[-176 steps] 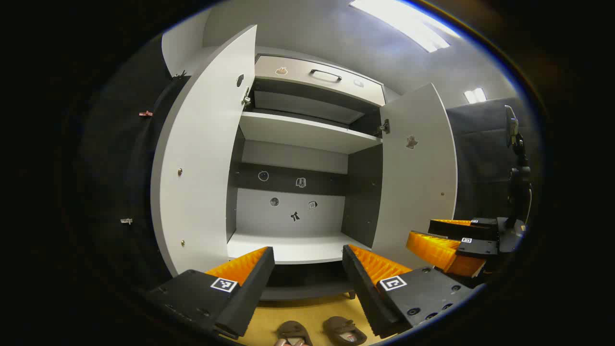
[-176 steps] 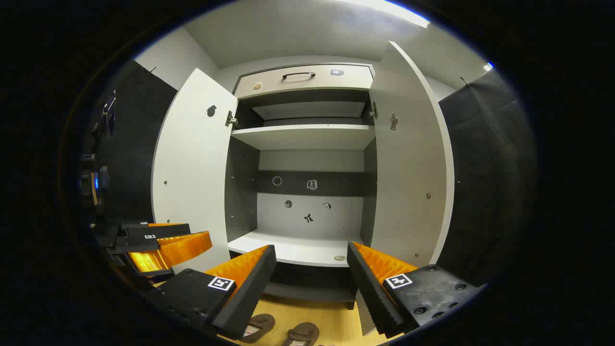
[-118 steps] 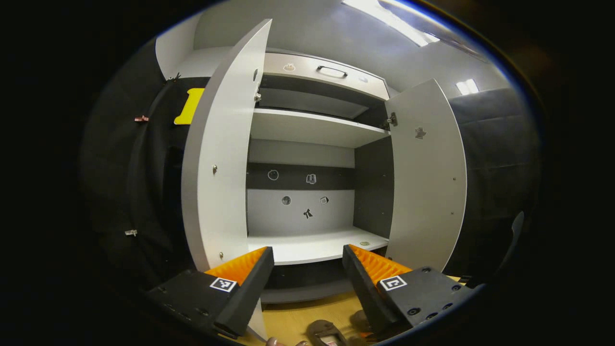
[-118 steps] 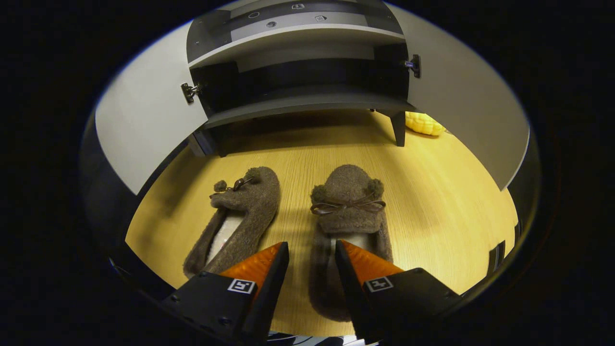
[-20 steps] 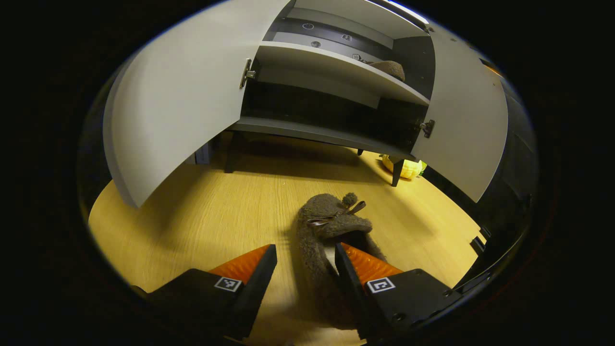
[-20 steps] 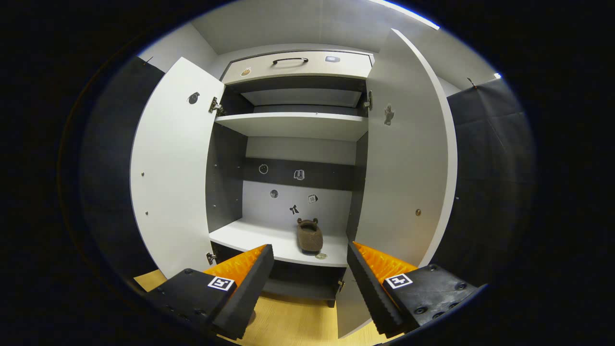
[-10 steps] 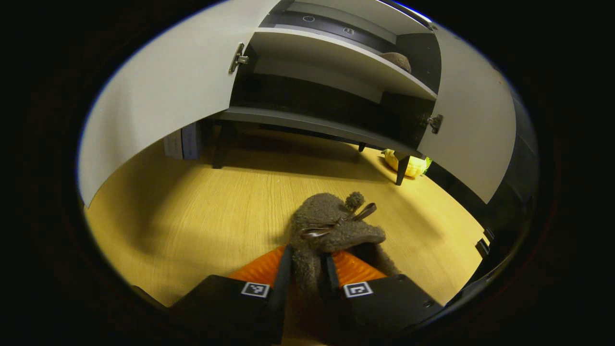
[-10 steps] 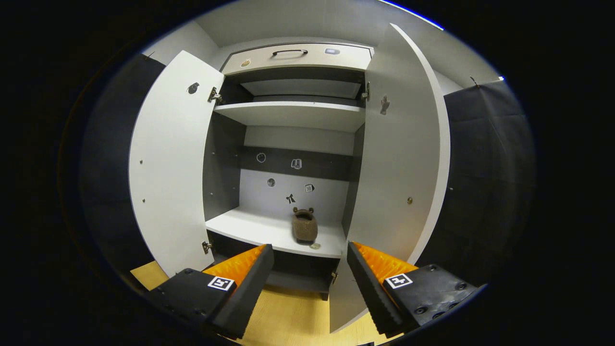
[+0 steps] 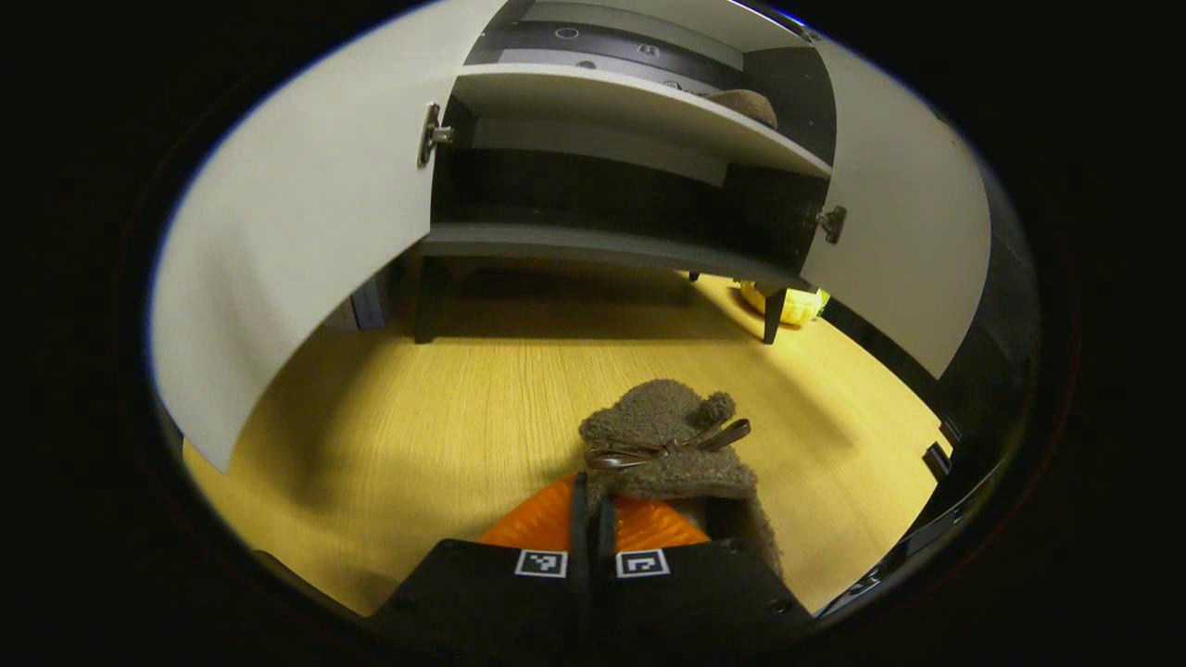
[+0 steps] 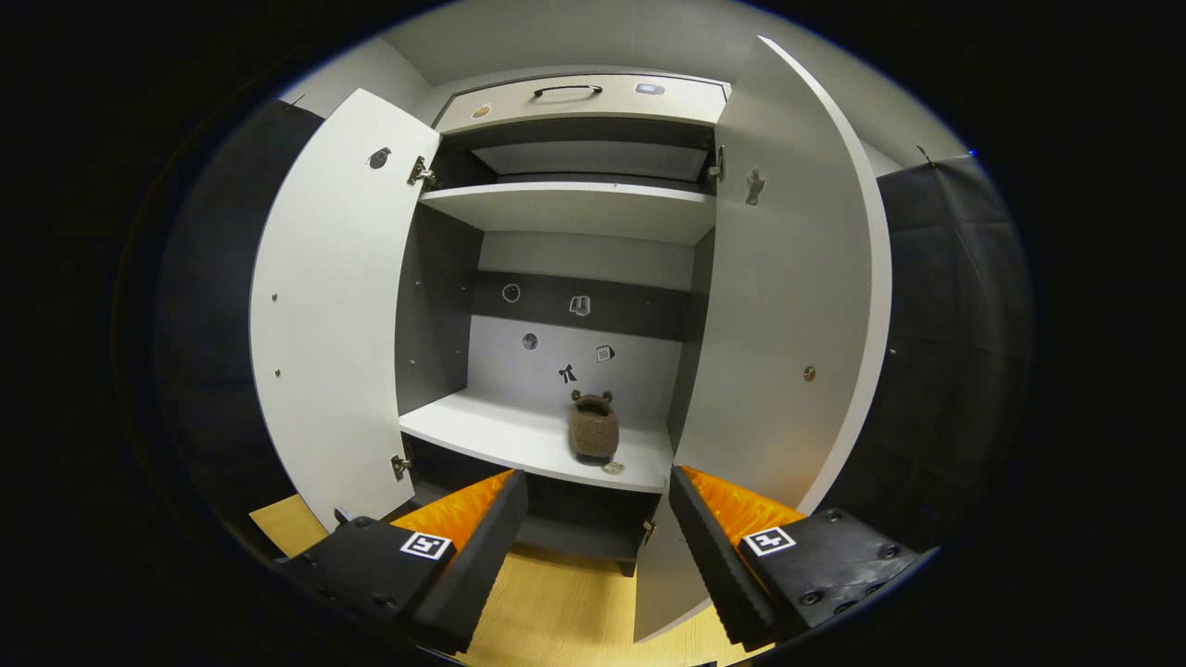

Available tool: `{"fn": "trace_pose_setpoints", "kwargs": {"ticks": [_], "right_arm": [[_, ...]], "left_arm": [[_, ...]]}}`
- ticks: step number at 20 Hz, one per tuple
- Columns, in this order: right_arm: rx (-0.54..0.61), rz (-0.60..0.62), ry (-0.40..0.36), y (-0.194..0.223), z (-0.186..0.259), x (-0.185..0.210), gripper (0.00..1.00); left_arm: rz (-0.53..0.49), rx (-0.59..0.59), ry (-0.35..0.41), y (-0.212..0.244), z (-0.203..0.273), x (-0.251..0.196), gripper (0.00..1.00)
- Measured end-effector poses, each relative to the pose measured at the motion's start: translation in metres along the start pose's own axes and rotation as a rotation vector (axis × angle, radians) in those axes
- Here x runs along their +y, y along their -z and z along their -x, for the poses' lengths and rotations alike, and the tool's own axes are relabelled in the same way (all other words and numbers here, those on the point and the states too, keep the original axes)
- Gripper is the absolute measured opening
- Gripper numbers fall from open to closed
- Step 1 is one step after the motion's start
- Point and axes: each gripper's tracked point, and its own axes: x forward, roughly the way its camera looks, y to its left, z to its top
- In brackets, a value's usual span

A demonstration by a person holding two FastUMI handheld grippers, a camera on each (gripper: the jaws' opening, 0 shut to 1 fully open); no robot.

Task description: Grab one shoe with the right hand and put it into the shoe cabinet, grab the other shoe with the left hand and put it into the shoe cabinet; then close the right door with the right hand and the left door with the left hand.

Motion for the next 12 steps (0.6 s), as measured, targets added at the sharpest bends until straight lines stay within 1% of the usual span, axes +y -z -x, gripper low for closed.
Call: {"fn": "trace_pose_setpoints", "kwargs": {"ticks": [3, 7, 9, 12], "right_arm": [[-0.013, -0.01, -0.026, -0.001, -0.005, 0.004, 0.98], [-0.041, -0.048, -0.093, -0.005, -0.01, 0.014, 0.98], [-0.055, -0.078, -0.126, -0.007, -0.011, 0.018, 0.98], [-0.06, -0.12, -0.142, -0.005, -0.011, 0.016, 0.98]], "left_arm": [[-0.012, -0.089, 0.014, -0.054, 0.038, -0.014, 0.05], [0.019, -0.192, -0.011, -0.149, 0.094, -0.03, 0.05], [0.012, -0.245, -0.035, -0.2, 0.109, -0.031, 0.05], [-0.003, -0.29, -0.058, -0.266, 0.113, -0.033, 0.05]]}}
